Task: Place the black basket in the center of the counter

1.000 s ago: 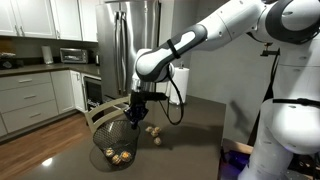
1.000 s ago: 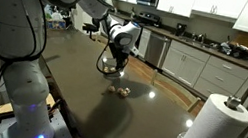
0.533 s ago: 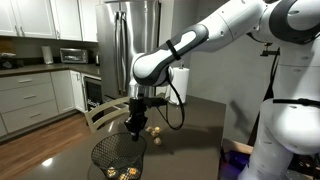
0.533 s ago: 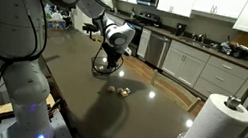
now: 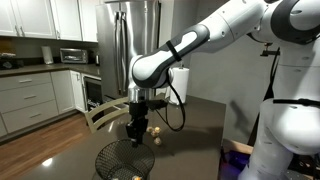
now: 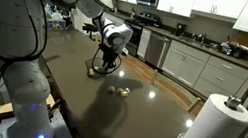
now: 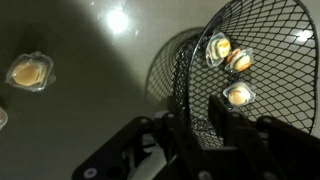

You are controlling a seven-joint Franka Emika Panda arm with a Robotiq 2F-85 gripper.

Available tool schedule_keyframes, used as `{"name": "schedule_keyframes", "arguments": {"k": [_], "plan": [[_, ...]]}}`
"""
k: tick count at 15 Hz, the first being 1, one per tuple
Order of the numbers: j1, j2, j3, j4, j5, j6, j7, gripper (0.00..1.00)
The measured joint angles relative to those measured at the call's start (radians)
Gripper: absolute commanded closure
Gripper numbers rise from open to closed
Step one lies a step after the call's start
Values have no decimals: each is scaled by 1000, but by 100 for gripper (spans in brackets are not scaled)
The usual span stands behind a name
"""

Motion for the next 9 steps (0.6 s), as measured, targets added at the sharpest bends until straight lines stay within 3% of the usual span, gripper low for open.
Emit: {"name": "schedule_keyframes", "arguments": {"k": [5, 9], "plan": [[4, -3, 0, 0, 0, -1, -1, 0], [4, -15, 0, 0, 0, -2, -1, 0]]}}
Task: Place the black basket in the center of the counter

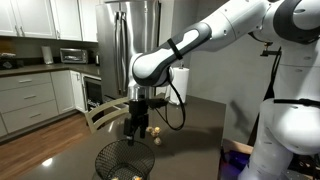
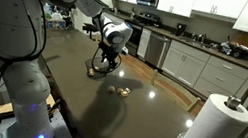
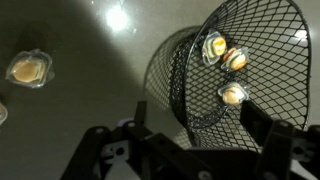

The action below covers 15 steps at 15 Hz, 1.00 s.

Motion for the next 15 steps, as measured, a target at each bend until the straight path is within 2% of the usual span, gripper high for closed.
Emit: {"name": "schedule_keyframes", "arguments": {"k": [8, 15], "plan": [[0, -54, -7, -2, -15, 5, 2, 0], [-1, -125, -32, -50, -214, 109, 117, 0]]}}
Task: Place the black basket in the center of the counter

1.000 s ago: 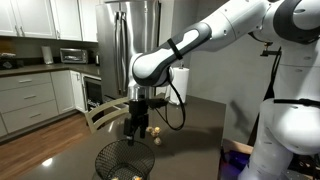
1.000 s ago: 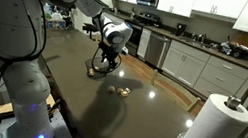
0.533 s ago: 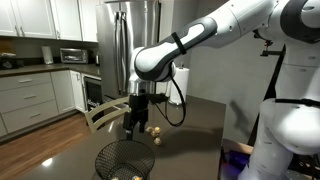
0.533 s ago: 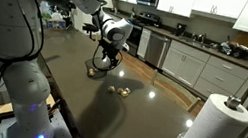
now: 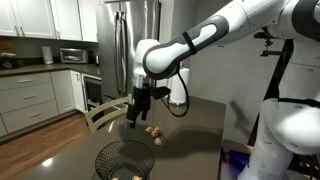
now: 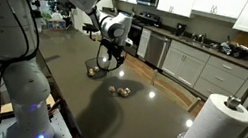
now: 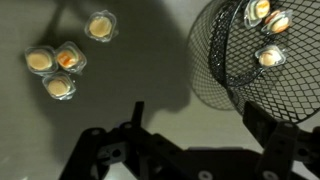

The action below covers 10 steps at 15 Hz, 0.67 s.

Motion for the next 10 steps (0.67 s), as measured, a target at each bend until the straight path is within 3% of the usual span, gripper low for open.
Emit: {"name": "schedule_keyframes", "arguments": {"k": [5, 10], "plan": [[-4, -47, -14, -38, -115, 26, 101, 0], [-14, -91, -22, -70, -133, 26, 139, 0]]}}
